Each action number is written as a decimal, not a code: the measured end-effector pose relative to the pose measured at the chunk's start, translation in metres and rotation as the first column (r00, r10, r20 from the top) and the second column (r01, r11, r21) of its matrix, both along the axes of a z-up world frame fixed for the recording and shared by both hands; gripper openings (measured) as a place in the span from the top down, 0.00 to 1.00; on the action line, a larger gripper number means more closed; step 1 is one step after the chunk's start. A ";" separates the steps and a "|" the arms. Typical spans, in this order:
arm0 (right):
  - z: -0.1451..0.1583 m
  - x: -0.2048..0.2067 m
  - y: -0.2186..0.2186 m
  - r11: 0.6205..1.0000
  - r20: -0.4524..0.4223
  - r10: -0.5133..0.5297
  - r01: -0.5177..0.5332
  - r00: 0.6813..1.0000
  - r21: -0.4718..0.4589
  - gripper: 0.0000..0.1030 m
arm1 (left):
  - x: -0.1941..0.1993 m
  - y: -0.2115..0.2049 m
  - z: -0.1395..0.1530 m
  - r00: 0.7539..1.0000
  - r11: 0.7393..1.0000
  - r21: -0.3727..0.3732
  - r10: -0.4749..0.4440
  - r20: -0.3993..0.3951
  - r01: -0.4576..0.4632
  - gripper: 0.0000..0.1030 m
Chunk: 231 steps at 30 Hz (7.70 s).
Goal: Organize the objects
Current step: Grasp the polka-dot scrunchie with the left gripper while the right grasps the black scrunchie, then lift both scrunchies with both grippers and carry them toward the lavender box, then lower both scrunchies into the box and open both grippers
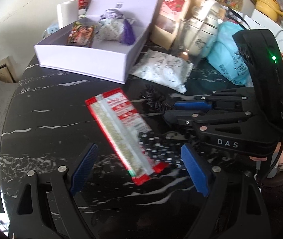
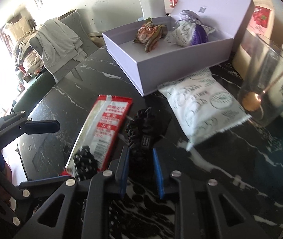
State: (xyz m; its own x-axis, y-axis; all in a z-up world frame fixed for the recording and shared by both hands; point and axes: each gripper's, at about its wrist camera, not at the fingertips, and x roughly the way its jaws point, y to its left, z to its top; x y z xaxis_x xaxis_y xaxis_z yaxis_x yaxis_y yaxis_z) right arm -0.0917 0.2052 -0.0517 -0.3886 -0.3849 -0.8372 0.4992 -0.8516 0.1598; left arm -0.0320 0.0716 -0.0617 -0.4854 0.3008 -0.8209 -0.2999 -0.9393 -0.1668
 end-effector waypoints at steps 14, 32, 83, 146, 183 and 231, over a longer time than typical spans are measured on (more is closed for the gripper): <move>0.002 0.040 0.048 0.997 0.001 -0.066 0.066 0.998 0.034 0.79 | 0.016 0.054 -0.014 0.995 0.995 -0.024 -0.095 0.032 0.096 0.16; 0.003 0.069 0.073 0.993 -0.004 -0.120 0.120 0.993 0.005 0.78 | 0.018 0.076 -0.020 0.973 0.970 -0.134 -0.213 -0.086 0.201 0.37; 0.024 0.079 0.078 0.982 -0.142 -0.182 0.187 0.973 0.023 0.85 | -0.008 0.070 0.008 0.980 0.982 -0.044 -0.189 -0.067 0.186 0.86; 0.144 -0.048 -0.036 0.995 -0.372 0.101 -0.085 0.923 0.059 0.84 | -0.128 -0.068 0.133 0.967 0.992 -0.057 0.096 -0.235 -0.113 0.86; 0.084 -0.219 -0.067 0.996 -0.275 0.053 -0.032 0.960 0.080 0.84 | -0.309 -0.087 0.051 0.985 0.991 -0.103 0.064 -0.163 -0.081 0.85; 0.149 -0.192 -0.055 0.993 -0.360 -0.048 0.083 0.932 0.083 0.60 | -0.269 -0.090 0.137 0.951 0.983 -0.080 0.140 -0.275 -0.168 0.46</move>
